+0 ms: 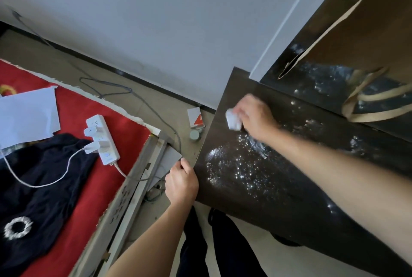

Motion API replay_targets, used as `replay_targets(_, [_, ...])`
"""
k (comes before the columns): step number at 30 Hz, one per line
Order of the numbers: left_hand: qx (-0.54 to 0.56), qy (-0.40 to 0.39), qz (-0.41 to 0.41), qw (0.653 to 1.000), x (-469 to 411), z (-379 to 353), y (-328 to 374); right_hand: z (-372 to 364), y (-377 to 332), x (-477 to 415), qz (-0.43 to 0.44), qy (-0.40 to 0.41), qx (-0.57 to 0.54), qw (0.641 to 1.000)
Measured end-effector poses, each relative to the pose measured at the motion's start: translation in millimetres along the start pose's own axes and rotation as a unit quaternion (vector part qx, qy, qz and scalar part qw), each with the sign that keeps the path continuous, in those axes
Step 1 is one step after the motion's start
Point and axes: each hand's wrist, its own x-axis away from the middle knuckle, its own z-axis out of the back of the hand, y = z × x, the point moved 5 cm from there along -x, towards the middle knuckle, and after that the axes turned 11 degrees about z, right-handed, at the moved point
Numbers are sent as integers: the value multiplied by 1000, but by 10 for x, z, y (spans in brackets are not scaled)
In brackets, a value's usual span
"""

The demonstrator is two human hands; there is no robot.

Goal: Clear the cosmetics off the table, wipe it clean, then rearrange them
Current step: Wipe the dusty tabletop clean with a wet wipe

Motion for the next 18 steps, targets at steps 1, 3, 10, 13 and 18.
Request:
replay_targets(1, [-1,-5,-4,1000,10,6,11,12,-11,284,12,-44,-13,999])
replay_targets(3, [-9,-8,-9,1000,32,18,24,60,9,730,14,-168,-15,986])
replay_targets(10, [-4,-4,-8,1000,21,28,19,304,73,-291,-45,-76,32,996])
replay_targets(13, [2,-2,-17,1000,3,13,6,103,124,-739,-95,20,20,995])
replay_targets(18, [-5,-1,-20,1000,-33,-11,-23,-169,-168,-146,-24,20,-2,999])
